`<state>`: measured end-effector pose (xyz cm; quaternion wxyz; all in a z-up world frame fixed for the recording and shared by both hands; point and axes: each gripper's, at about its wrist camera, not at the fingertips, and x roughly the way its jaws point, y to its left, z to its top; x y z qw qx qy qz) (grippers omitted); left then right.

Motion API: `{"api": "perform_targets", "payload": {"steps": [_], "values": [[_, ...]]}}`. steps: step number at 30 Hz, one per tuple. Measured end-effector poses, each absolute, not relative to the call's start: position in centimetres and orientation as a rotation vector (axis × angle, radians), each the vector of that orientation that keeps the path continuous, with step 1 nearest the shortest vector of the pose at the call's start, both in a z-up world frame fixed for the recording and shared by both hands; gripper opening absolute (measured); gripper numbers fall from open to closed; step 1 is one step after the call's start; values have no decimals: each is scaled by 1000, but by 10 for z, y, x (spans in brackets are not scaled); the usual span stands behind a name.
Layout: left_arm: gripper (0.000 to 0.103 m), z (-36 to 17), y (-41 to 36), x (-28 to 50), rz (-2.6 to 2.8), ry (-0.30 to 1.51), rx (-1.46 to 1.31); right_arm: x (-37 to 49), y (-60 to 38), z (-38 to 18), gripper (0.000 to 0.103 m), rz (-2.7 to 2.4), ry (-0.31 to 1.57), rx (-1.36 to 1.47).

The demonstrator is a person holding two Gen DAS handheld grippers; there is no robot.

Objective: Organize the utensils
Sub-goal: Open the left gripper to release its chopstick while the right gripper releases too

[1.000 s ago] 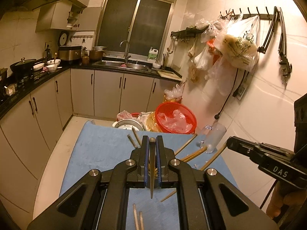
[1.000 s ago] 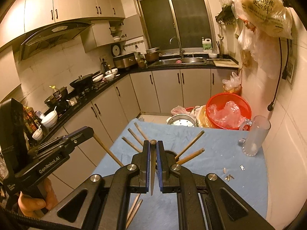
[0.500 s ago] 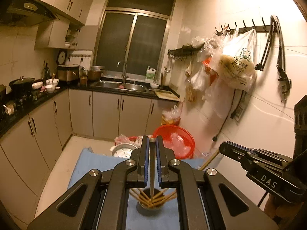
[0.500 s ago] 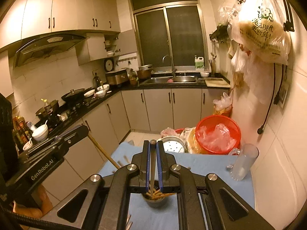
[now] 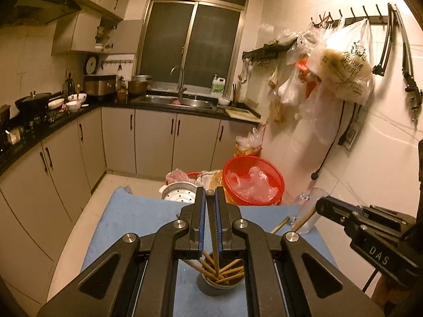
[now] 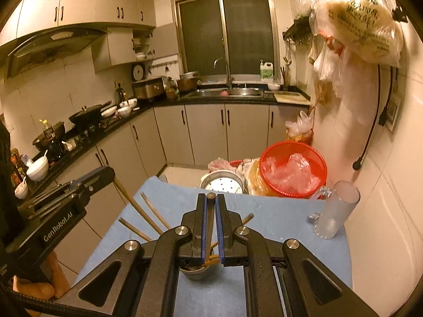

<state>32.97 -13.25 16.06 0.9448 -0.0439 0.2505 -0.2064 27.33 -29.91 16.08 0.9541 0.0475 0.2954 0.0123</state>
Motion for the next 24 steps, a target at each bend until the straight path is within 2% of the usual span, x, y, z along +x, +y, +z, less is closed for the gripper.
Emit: {"api": "perform_targets", "payload": {"steps": [16,19,20,22,23,24], "values": [[7,110,-143,332,-408,624,-41,275,-306,121,7,31,678,149],[7,108,-140,329,-405,626,-50,271,-309,121,17,27,672,159],[8,110,-138,327,-405,623,-57,269,-308,122,20,25,669,158],[18,114,-133,324,-401,616,-72,263,-311,126,21,21,656,157],[28,117,-130,321,-400,608,-82,258,-312,128,21,19,649,160],[33,120,-126,318,-397,596,-89,255,-313,130,21,21,644,162]]}}
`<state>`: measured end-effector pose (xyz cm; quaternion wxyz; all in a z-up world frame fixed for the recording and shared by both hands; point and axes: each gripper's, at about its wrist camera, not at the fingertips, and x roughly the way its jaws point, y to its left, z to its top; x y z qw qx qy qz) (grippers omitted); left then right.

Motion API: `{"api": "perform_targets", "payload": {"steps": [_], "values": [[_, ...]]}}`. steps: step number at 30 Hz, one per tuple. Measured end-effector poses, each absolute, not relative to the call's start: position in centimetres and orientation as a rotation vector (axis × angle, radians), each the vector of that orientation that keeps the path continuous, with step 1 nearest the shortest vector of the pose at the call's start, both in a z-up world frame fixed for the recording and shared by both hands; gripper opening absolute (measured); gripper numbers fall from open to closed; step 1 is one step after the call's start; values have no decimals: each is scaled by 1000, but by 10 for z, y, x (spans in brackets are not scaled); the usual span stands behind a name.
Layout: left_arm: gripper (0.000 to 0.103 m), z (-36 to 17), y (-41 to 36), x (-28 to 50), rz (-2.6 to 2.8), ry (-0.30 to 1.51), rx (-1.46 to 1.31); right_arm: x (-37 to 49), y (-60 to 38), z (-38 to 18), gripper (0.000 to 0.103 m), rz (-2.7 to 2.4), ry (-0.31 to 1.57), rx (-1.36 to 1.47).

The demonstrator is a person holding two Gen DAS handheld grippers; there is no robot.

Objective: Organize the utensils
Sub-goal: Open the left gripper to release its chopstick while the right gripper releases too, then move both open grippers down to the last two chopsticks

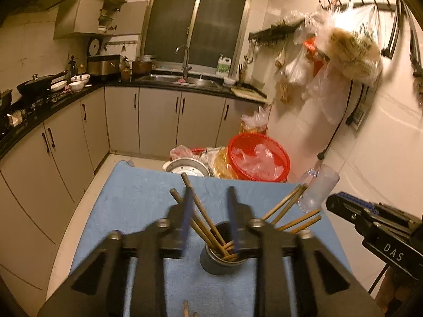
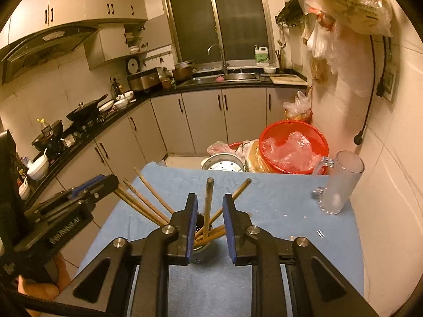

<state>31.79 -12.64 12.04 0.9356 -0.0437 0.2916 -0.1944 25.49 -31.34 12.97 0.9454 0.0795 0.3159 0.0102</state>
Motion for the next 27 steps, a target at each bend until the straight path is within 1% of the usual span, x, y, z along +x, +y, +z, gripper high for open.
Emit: {"api": "perform_targets", "payload": {"steps": [1,3,4,5,6,7,8,9,10,12,13,14,18,21,27], "values": [[33,124,-121,313,-395,579,-93,251,-315,131,22,23,638,164],[33,129,-113,303,-397,563,-88,236,-317,133,28,28,625,170],[34,130,-106,296,-399,557,-87,229,-318,134,35,35,620,176],[37,131,-101,290,-400,554,-89,224,-318,134,43,42,616,180],[46,131,-95,285,-399,551,-92,215,-319,132,46,48,610,188],[54,129,-88,278,-393,550,-98,206,-319,128,55,50,606,196],[72,126,-79,270,-387,547,-109,200,-319,126,65,52,602,204],[84,120,-70,263,-376,542,-122,191,-319,119,69,59,598,218],[87,115,-65,257,-365,542,-127,183,-319,111,76,65,599,234],[88,97,-51,248,-330,565,-130,172,-317,93,82,74,619,263],[89,87,-48,247,-318,591,-128,168,-316,82,87,82,637,275],[90,74,-44,248,-308,637,-126,167,-315,75,89,87,652,283],[90,25,-38,256,-289,810,-121,168,-309,40,89,98,745,310],[90,1,-37,261,-271,871,-117,165,-304,31,89,97,763,299],[90,-27,-53,279,-271,975,-78,161,-303,26,89,85,773,288]]}}
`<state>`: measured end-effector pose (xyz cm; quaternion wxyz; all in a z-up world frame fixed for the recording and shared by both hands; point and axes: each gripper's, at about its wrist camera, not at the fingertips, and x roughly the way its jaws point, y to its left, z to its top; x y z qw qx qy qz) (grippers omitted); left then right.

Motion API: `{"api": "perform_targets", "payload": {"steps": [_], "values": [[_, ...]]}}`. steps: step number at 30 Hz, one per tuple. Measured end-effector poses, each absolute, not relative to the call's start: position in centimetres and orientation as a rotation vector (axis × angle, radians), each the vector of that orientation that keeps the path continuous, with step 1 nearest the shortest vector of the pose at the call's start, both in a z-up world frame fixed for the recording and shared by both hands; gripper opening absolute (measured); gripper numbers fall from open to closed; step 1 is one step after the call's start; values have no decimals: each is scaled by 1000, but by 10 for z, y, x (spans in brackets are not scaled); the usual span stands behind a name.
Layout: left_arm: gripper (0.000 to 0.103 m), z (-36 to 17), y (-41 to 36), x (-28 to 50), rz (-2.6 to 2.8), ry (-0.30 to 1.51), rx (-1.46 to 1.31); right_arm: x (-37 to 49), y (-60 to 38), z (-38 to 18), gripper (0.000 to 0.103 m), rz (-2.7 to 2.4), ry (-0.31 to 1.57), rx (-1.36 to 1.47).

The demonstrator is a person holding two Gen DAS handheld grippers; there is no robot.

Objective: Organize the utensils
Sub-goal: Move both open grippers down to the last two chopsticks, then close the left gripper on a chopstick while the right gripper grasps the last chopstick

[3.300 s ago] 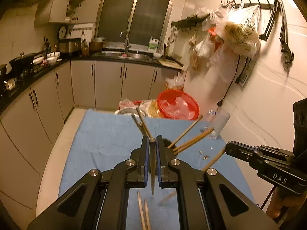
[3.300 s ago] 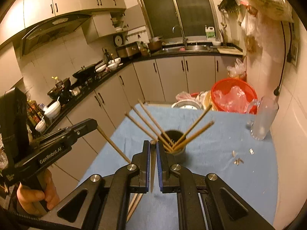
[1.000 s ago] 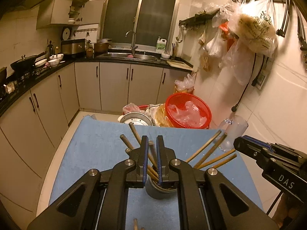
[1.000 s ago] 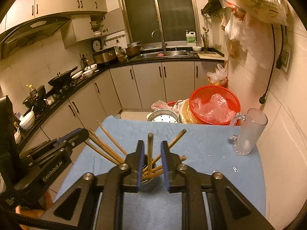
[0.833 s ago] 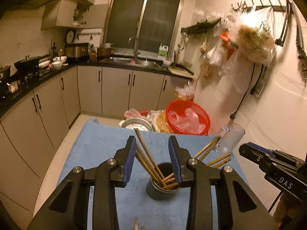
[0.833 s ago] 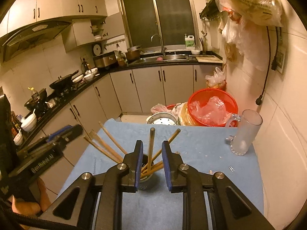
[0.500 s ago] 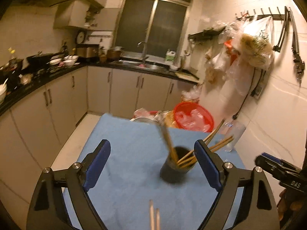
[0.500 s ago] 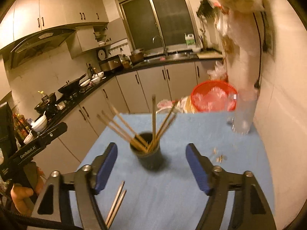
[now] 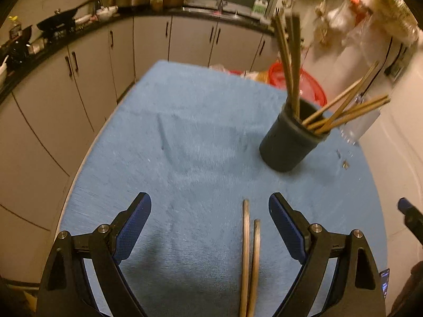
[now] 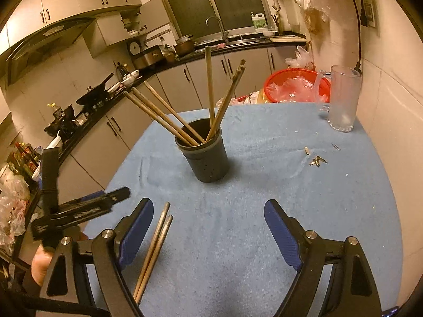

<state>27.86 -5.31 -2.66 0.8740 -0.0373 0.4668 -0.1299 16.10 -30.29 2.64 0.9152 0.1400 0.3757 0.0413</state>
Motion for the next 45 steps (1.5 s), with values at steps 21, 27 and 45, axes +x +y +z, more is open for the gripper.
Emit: {"api": "perform_targets", "payload": {"steps": [21,27,45], "values": [[8,-87,-112,318,-342,1189,97,192,-275,-16,59,130,940,318],[7,-88,-85,317,-350,1190,81,213,-254,-46,47,174,1045,352],[8,-86,-24,297,-374,1198,-22,284,-191,-96,9,153,1252,289]]}}
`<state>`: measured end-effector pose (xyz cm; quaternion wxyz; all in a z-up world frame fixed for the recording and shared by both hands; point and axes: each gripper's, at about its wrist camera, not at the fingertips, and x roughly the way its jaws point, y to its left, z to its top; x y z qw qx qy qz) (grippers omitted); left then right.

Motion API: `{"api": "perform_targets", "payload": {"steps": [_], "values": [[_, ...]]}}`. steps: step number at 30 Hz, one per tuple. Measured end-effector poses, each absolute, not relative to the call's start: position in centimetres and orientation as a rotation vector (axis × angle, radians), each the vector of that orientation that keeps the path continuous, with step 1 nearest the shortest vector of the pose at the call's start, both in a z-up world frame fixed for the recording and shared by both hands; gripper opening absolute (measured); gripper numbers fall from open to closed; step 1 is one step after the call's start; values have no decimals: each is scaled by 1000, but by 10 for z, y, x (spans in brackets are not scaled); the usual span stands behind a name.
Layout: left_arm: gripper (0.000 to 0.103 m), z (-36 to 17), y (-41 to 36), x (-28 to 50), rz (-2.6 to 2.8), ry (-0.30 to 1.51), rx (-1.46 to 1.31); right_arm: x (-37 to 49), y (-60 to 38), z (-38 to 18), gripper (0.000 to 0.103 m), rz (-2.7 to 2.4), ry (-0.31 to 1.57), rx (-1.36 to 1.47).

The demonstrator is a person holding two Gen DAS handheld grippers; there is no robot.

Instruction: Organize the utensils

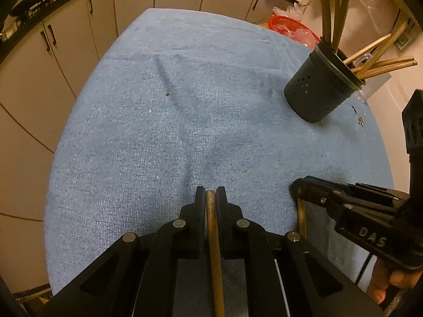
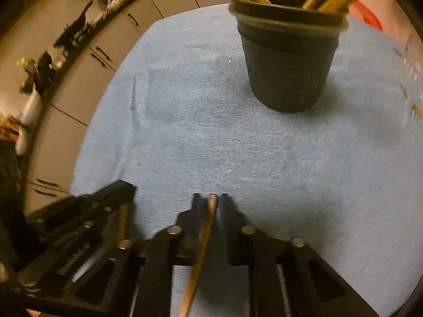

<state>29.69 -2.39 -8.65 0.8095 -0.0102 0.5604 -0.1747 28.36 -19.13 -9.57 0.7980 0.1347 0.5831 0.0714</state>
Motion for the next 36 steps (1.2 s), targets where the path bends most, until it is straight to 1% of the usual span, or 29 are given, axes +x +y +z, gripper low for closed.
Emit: {"api": "perform_targets", "payload": {"steps": [4,5,6,7,8,9,16,17,19,20,23,24,25,32,36], "values": [[10,-86,-19,304,-383,1247,-77,280,-206,-95,9,133,1245,278],[15,-86,-19,306,-383,1262,-99,279,-209,-94,9,119,1242,258],[24,-85,-19,307,-383,1268,-113,278,-211,-94,9,108,1241,242],[29,-84,-20,308,-372,1266,-115,278,-212,-94,9,104,1242,235],[36,-83,-21,310,-360,1259,-107,277,-216,-94,9,103,1245,236],[38,-82,-23,310,-345,1252,-89,276,-220,-94,9,104,1250,242],[38,-81,-35,310,-315,1264,-4,273,-230,-94,9,102,1262,265],[37,-81,-37,307,-307,1272,22,271,-231,-93,9,101,1263,264],[33,-81,-43,304,-291,1278,73,270,-230,-92,9,98,1265,257],[27,-81,-45,305,-280,1276,98,271,-229,-92,9,97,1265,255],[17,-84,-49,299,-248,1258,145,272,-226,-92,9,89,1265,245],[10,-84,-50,298,-235,1253,161,272,-225,-92,9,89,1264,242],[8,-85,-51,297,-225,1248,175,273,-225,-91,9,89,1262,236],[7,-83,-44,293,-260,1242,107,270,-229,-89,9,103,1230,263],[7,-67,-40,291,-274,1193,49,261,-236,-71,8,141,1170,296]]}}
